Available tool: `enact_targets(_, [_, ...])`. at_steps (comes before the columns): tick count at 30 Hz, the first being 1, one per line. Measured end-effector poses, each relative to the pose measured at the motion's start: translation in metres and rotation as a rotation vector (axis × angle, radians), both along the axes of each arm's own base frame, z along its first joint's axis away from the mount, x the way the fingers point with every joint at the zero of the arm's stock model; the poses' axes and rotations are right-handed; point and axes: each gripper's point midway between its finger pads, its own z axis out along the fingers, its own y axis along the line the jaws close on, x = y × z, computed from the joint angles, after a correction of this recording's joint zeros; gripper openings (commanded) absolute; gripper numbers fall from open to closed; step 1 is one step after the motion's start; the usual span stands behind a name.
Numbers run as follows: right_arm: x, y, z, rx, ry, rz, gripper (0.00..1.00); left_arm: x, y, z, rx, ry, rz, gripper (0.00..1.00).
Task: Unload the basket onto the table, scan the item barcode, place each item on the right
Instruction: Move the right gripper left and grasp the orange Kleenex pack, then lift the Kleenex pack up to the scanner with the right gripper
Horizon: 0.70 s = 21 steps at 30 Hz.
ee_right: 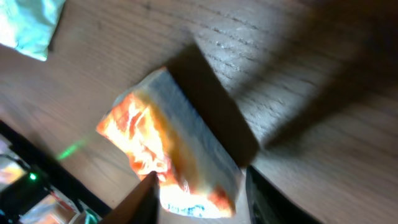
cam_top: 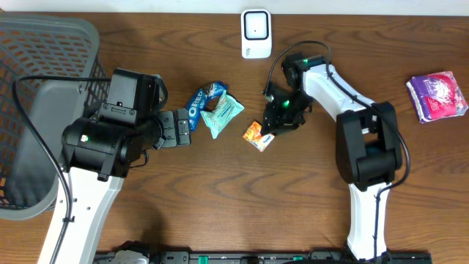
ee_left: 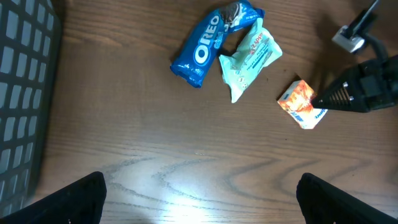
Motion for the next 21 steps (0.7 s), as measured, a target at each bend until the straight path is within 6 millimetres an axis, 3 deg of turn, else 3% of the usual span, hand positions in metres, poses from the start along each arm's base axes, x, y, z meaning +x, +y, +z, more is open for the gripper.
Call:
enact_targets(3, [0.008, -0.005, 0.015, -0.035, -0.062, -0.012, 0.61, 0.0, 0.0, 0.0, 0.0, 0.0, 0.0, 0.98])
enact_targets(8, [0.025, -0.008, 0.036, -0.037, -0.204, 0.024, 0.49, 0.0, 0.0, 0.0, 0.0, 0.0, 0.0, 0.98])
enact_targets(12, [0.033, -0.004, 0.033, -0.009, -0.265, 0.063, 0.47, 0.0, 0.0, 0.0, 0.0, 0.0, 0.0, 0.98])
enact_targets(21, [0.017, 0.001, 0.005, 0.059, -0.26, 0.118, 0.45, 0.0, 0.0, 0.0, 0.0, 0.0, 0.0, 0.98])
